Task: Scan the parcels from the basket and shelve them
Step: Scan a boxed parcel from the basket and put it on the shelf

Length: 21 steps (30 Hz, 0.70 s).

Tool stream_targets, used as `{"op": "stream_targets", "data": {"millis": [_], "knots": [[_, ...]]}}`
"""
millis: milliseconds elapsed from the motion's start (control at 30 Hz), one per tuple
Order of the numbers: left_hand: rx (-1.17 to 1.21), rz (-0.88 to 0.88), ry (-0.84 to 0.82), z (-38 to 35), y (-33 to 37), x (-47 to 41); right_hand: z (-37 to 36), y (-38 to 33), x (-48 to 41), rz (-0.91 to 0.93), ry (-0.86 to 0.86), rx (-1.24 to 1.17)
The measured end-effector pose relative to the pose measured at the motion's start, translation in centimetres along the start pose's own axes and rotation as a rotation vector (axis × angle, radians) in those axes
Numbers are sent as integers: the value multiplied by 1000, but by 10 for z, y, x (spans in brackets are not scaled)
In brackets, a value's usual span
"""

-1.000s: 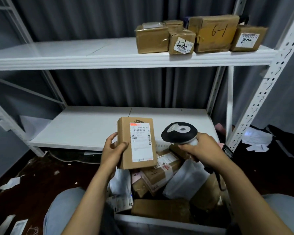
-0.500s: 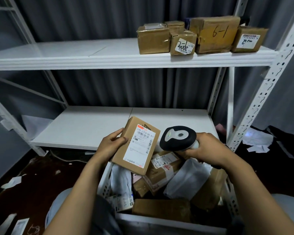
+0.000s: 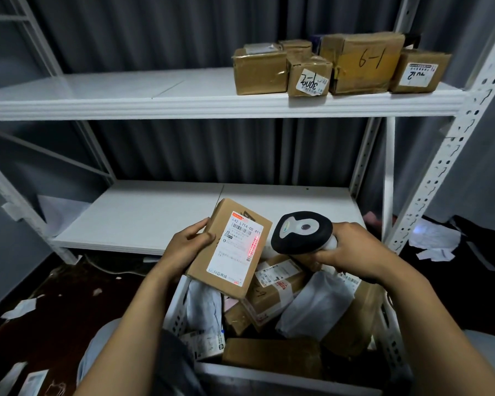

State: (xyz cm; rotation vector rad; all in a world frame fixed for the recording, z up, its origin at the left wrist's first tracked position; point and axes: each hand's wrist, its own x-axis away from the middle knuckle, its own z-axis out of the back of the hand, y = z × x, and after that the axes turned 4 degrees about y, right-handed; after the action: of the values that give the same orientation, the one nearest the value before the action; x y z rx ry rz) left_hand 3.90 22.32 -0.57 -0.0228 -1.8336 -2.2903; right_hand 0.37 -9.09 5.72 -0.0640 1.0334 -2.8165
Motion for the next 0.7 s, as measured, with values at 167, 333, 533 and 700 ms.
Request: {"op": "stream_targets", "data": {"millis": [167,333,533,700], "knots": [[66,-27,40,0,10,4,3,-7,0,7,47,-85],[263,-28,206,1,43,8,5,-30,-10,-11,80,-363],[504,-82,300,14,112,-8,20,-70,-44,37,131,-644],[542,-152,367,22,178,-42,42,-102,-76,87,220,-720]]}}
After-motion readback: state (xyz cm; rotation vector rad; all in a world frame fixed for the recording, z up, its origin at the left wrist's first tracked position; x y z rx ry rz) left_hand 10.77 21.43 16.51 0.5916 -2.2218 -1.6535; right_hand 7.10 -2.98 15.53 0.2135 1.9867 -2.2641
